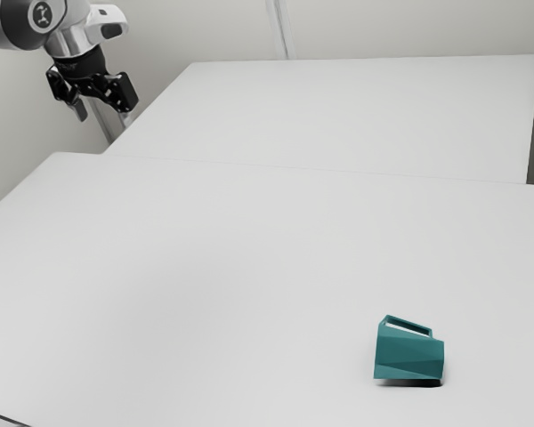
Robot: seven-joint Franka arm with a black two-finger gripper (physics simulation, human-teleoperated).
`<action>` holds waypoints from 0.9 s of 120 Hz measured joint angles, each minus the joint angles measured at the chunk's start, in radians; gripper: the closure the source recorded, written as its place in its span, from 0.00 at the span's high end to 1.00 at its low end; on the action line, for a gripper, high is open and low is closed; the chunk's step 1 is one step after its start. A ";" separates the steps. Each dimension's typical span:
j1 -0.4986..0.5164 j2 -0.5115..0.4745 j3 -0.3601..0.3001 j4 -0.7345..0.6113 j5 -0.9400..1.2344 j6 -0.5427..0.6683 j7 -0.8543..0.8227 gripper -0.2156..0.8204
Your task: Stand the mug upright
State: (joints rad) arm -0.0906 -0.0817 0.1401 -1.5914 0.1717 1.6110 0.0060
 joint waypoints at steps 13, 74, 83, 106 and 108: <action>-0.009 -0.001 0.000 -0.009 -0.018 0.009 0.012 0.79; -0.050 0.016 -0.121 -0.218 -0.308 0.068 0.012 0.79; -0.053 0.020 -0.157 -0.285 -0.393 0.085 -0.013 0.79; -0.053 0.064 -0.193 -0.426 -0.631 0.166 -0.072 0.79; -0.051 0.072 -0.196 -0.430 -0.648 0.173 -0.076 0.79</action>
State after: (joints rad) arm -0.1420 -0.0099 -0.0555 -2.0209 -0.4759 1.7839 -0.0698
